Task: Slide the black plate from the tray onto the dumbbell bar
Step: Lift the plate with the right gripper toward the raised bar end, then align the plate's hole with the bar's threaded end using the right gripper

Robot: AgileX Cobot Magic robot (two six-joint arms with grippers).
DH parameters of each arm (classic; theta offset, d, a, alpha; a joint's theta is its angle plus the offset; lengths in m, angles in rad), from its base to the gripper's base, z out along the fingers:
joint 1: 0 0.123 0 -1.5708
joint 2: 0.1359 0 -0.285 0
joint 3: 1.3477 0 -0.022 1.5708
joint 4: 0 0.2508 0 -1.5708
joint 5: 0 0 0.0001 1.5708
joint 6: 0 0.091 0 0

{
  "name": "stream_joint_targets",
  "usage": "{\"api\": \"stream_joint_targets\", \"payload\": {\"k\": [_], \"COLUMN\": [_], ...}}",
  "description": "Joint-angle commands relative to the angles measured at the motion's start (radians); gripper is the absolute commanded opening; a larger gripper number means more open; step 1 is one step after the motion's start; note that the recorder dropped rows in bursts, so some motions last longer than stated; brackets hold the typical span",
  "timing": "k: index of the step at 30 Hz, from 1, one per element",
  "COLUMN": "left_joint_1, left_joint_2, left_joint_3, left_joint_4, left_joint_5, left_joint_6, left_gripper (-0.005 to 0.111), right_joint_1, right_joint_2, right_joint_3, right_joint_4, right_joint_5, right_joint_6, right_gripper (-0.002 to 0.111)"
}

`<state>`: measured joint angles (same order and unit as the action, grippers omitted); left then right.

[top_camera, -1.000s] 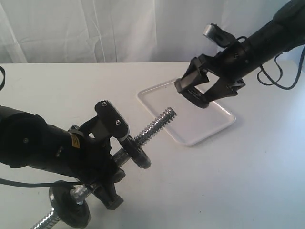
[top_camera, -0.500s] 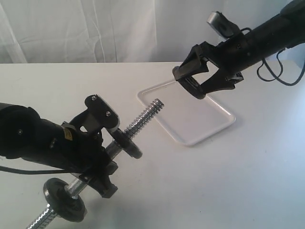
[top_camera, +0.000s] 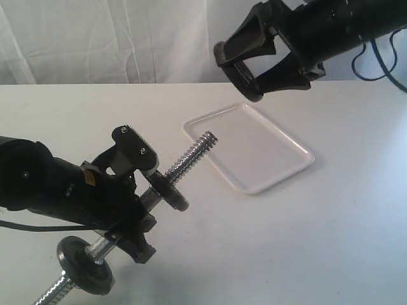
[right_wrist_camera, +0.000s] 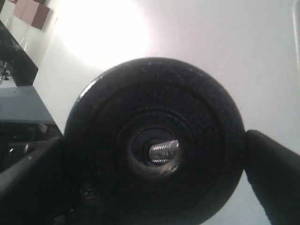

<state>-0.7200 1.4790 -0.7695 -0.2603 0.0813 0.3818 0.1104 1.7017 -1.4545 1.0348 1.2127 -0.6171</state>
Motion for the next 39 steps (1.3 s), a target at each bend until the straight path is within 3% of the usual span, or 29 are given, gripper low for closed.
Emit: {"api": "stream_joint_targets", "payload": {"k": [1,10,39], "left_joint_1": [-0.001,-0.001,-0.001], "left_joint_2": [-0.054,-0.054,-0.062], "left_joint_3": [-0.026,-0.026,-0.026], "left_joint_4": [-0.023,-0.021,-0.016], "left_joint_5": [-0.157,-0.159,-0.186], "left_joint_6": [0.008,0.010,0.010], "left_gripper": [0.000,0.000,0.000], "right_joint_1": [0.018,0.018,0.018], "right_joint_2": [-0.034,-0.034,0.083], "right_joint_3": [0.078,0.189,0.189], "right_joint_4": [0.056,0.115,0.196], "right_joint_5": [0.008,0.008,0.008], "right_joint_6": [-0.010,-0.113,-0.215], "right_gripper": [0.000,0.000,0.000]}}
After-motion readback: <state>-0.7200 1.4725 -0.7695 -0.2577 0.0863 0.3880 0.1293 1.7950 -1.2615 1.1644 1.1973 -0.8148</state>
